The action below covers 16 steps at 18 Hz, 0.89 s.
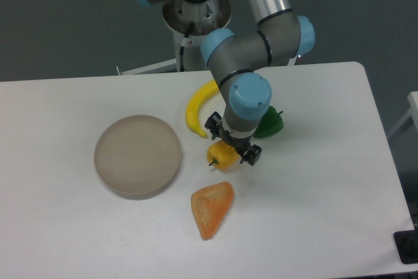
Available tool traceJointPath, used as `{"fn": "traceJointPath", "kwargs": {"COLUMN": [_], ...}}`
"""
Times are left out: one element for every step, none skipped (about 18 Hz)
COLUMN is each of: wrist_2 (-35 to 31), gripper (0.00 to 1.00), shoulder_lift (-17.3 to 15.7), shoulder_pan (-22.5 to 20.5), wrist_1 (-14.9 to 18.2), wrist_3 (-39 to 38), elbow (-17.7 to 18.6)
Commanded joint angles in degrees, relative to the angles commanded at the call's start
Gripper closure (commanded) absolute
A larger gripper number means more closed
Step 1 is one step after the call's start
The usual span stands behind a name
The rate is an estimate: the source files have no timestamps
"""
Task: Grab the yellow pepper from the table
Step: 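Close the gripper around the yellow pepper, then lift the yellow pepper and carry it toward the green pepper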
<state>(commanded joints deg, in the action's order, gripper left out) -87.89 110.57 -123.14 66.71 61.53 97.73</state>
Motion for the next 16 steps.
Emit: {"fn": "traceJointPath", "kwargs": {"wrist_2": [0.0, -0.09, -0.18, -0.18, -0.18, -0.09, -0.87, -1.58, -1.58, -1.67, -2.19, -2.37, -2.46, -2.46, -2.38, -2.37], "gripper": [0.0, 0.0, 0.0, 0.0, 0.0, 0.0, 0.02, 0.31, 0.57, 0.68, 0.8, 0.81, 0.82, 0.82, 0.82, 0.82], "shoulder_lift": [0.0, 0.09, 0.0, -0.09, 0.09, 0.96, 2.36, 2.63, 2.38, 2.29, 2.2, 2.02, 1.85, 1.32, 0.97, 0.45], "shoulder_pan": [0.09, 0.18, 0.53, 0.62, 0.62, 1.05, 1.49, 1.67, 1.59, 1.58, 1.58, 1.5, 1.41, 1.32, 1.06, 0.71], "wrist_1": [-0.09, -0.18, -0.18, -0.18, -0.09, -0.79, -2.36, -2.81, -2.81, -2.81, -2.9, -2.82, -2.73, -2.64, -2.64, -2.55], "wrist_3": [-0.18, -0.27, -0.27, -0.35, -1.49, -3.67, -4.3, -4.14, -3.96, -3.96, -3.78, -3.7, -3.69, -3.61, -3.43, -3.34], "elbow": [0.52, 1.57, 2.19, 2.29, 2.29, 2.2, 1.59, 1.15, 1.06, 1.06, 1.06, 0.88, 0.71, 0.53, 0.18, -0.52]}}
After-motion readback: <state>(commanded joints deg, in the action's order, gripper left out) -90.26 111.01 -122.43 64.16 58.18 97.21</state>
